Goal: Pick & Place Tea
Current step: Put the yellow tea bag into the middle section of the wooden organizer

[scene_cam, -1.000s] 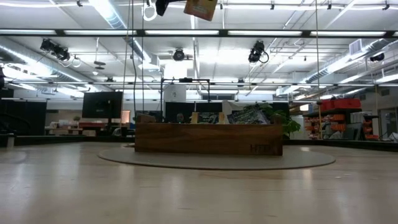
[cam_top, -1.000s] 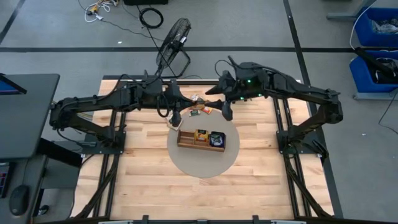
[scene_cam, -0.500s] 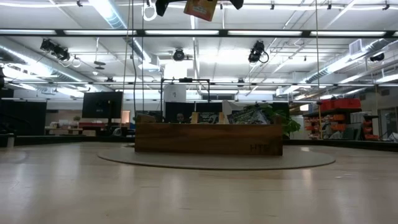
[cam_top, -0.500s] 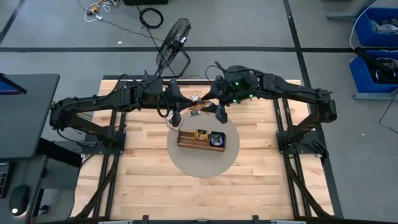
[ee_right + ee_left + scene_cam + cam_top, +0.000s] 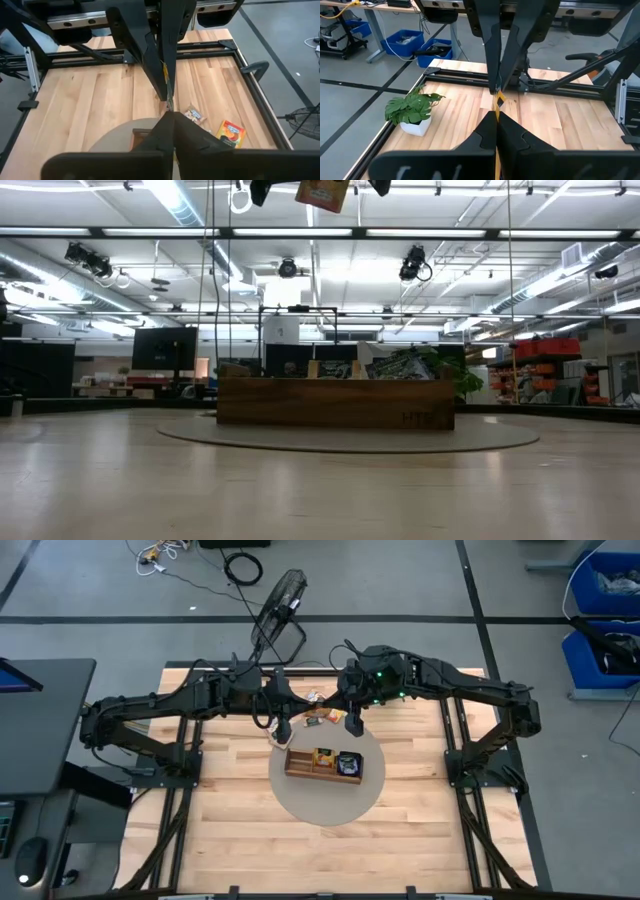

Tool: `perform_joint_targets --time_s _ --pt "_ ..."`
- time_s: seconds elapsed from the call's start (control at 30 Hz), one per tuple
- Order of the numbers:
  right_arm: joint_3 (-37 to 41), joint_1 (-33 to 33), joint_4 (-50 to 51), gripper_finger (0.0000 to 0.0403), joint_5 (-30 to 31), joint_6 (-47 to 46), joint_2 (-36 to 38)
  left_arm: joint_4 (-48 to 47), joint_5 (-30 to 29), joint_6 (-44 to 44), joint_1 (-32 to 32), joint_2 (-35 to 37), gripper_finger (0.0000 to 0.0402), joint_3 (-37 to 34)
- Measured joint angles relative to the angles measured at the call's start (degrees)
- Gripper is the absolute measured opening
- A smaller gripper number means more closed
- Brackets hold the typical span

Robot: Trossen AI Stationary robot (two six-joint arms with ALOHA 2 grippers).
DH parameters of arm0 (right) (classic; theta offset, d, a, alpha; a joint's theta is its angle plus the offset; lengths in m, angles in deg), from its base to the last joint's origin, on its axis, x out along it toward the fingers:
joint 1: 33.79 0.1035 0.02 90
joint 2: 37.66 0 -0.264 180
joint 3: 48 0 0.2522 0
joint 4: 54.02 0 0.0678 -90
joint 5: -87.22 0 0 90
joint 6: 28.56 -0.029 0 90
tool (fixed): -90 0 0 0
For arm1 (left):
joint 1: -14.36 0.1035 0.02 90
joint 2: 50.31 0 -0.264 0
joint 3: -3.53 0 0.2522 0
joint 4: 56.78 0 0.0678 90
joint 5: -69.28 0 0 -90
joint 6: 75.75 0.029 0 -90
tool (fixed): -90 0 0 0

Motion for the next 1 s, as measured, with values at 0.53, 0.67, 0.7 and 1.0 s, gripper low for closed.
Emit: perform_joint_targets --time_s 0.53,0.67,0.7,1.0 --pt "2.83 0.51 4.64 0.0001 0.04 -3.42 0.13 -3.6 -2.34 0.02 0.07 1.13 0.0072 0.0" --pt "7.19 2.58 1.07 0.0001 0.22 -6.3 0.12 -4.5 -7.72 -0.16 0.07 2.03 0.0089 0.0" --pt "8.71 3.29 -0.98 0.0001 0.18 -7.36 0.13 -4.68 -8.69 -0.2 0.07 2.21 0.0092 0.0" --pt "21.66 5.6 -12.44 0.0 2.94 -13.58 0.04 -4.76 -10.64 -0.59 0.81 2.78 0.0096 0.0"
